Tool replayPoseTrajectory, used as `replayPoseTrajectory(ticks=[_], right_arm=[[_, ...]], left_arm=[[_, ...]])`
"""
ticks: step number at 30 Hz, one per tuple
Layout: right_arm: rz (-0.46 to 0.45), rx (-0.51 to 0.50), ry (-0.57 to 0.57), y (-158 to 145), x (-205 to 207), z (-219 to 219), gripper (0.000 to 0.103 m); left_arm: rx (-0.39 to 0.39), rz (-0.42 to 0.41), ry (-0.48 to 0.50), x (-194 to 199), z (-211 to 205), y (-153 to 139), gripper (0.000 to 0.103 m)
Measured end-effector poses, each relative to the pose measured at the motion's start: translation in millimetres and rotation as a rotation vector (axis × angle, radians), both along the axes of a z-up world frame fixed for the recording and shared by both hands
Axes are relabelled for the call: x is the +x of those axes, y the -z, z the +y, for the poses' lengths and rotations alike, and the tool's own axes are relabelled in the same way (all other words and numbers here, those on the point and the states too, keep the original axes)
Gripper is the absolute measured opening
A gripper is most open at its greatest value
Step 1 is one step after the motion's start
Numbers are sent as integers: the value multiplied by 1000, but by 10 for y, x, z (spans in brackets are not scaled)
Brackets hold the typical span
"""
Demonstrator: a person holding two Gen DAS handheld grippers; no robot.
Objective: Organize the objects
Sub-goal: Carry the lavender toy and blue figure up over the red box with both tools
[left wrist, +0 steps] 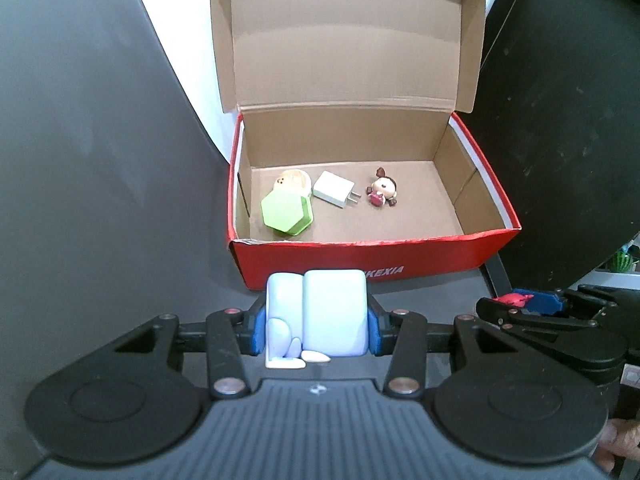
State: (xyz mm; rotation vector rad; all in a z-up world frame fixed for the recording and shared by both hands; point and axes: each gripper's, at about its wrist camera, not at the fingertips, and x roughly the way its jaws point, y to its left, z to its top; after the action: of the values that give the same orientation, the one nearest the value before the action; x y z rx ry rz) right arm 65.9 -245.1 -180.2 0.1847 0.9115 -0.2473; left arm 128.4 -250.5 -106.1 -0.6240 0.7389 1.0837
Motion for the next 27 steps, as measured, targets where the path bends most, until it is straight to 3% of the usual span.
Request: replayPoseTrajectory(ticks=[12,27], right_arm=[[-107,18,-7,-318,-116,29,38],[-161,33,-2,-542,-143,-66,39]], left_arm=[[47,8,10,-6,-173,-216,45],[83,7,20,-8,-149,-435,45]])
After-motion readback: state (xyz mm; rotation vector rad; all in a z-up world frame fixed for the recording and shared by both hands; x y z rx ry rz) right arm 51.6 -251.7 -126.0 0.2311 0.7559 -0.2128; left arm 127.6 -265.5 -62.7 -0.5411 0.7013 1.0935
